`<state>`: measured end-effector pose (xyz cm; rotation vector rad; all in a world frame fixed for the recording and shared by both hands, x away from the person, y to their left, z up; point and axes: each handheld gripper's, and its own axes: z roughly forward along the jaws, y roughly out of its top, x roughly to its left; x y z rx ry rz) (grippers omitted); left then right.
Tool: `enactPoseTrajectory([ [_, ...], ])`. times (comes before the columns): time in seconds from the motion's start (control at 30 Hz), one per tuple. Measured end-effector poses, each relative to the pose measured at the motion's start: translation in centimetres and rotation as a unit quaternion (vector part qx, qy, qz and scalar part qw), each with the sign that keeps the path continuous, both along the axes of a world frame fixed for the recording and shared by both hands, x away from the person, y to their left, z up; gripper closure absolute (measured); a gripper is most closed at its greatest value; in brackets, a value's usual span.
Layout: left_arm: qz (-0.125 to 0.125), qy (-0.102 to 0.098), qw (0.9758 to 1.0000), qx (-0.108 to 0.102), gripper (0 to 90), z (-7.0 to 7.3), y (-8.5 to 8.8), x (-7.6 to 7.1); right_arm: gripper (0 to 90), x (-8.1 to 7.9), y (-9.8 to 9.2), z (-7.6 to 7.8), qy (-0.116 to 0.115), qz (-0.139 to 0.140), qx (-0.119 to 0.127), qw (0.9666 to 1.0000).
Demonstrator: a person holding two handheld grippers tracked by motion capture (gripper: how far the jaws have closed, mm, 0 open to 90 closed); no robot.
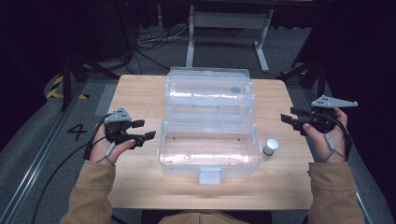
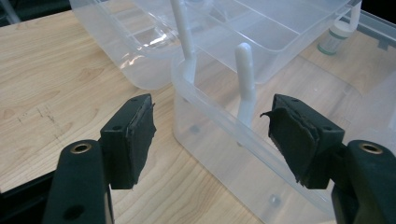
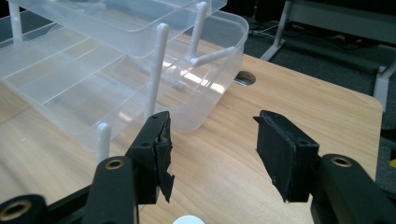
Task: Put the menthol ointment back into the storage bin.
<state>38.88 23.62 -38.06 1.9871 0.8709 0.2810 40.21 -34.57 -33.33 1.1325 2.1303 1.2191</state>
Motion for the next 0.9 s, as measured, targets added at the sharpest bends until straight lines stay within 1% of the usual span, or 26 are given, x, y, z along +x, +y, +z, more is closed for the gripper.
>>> enactPoseTrajectory([
  [0.13, 0.004, 0.001, 1.0000, 0.003, 31.8, 0.0, 0.2, -0.2, 45.6, 0.2, 0.3, -0.1, 0.021, 0.008, -0.016, 0.9996],
  [0.17, 0.005, 0.002, 1.0000, 0.004, 31.9, 0.0, 0.3, -0.2, 45.6, 0.2, 0.5, -0.2, 0.030, 0.011, -0.022, 0.9993],
  [0.2, 0.009, 0.002, 1.0000, 0.002, 31.9, 0.0, 0.5, -0.3, 44.7, 0.4, 0.7, -0.4, 0.046, 0.018, -0.033, 0.9982],
  [0.3, 0.016, 0.007, 0.9998, 0.003, 32.5, 0.0, 0.8, -0.4, 44.5, 0.7, 1.2, -0.9, 0.077, 0.027, -0.036, 0.9961],
  [0.37, 0.025, 0.015, 0.9996, 0.004, 33.0, 0.0, 1.0, -0.5, 44.3, 0.9, 1.4, -1.1, 0.093, 0.027, -0.045, 0.9943],
  [0.43, 0.029, 0.020, 0.9994, 0.000, 33.4, 0.0, 1.2, -0.6, 43.7, 1.0, 1.6, -1.3, 0.099, 0.027, -0.055, 0.9932],
  [0.53, 0.031, 0.029, 0.9991, 0.005, 33.1, -0.1, 1.5, -0.7, 42.3, 1.3, 1.8, -1.7, 0.108, 0.026, -0.070, 0.9914],
  [0.57, 0.031, 0.029, 0.9991, 0.005, 33.1, -0.1, 1.5, -0.7, 42.3, 1.3, 1.8, -1.7, 0.108, 0.026, -0.070, 0.9914],
  [0.6, 0.032, 0.030, 0.9990, 0.006, 33.1, -0.2, 1.5, -0.7, 42.3, 1.4, 1.9, -1.8, 0.112, 0.027, -0.076, 0.9904],
  [0.63, 0.032, 0.030, 0.9990, 0.007, 32.9, -0.2, 1.5, -0.7, 42.2, 1.6, 2.1, -2.1, 0.121, 0.028, -0.084, 0.9887],
  [0.67, 0.032, 0.032, 0.9989, 0.013, 32.8, -0.3, 1.6, -0.7, 42.1, 1.7, 2.1, -2.2, 0.125, 0.028, -0.089, 0.9878],
  [0.73, 0.033, 0.035, 0.9987, 0.017, 32.1, -0.4, 1.6, -0.8, 42.0, 1.9, 2.3, -2.5, 0.133, 0.031, -0.096, 0.9860],
  [0.77, 0.033, 0.035, 0.9987, 0.017, 32.1, -0.4, 1.6, -0.8, 42.0, 1.9, 2.3, -2.5, 0.133, 0.031, -0.096, 0.9860],
  [0.8, 0.032, 0.035, 0.9987, 0.019, 32.1, -0.4, 1.6, -0.8, 41.7, 1.9, 2.4, -2.7, 0.138, 0.032, -0.098, 0.9850],
  [0.83, 0.031, 0.037, 0.9987, 0.019, 32.1, -0.5, 1.6, -0.7, 41.5, 2.1, 2.5, -2.9, 0.139, 0.034, -0.102, 0.9844],
  [0.9, 0.030, 0.038, 0.9986, 0.021, 32.1, -0.5, 1.6, -0.7, 40.9, 2.2, 2.7, -3.2, 0.147, 0.038, -0.110, 0.9823],
])
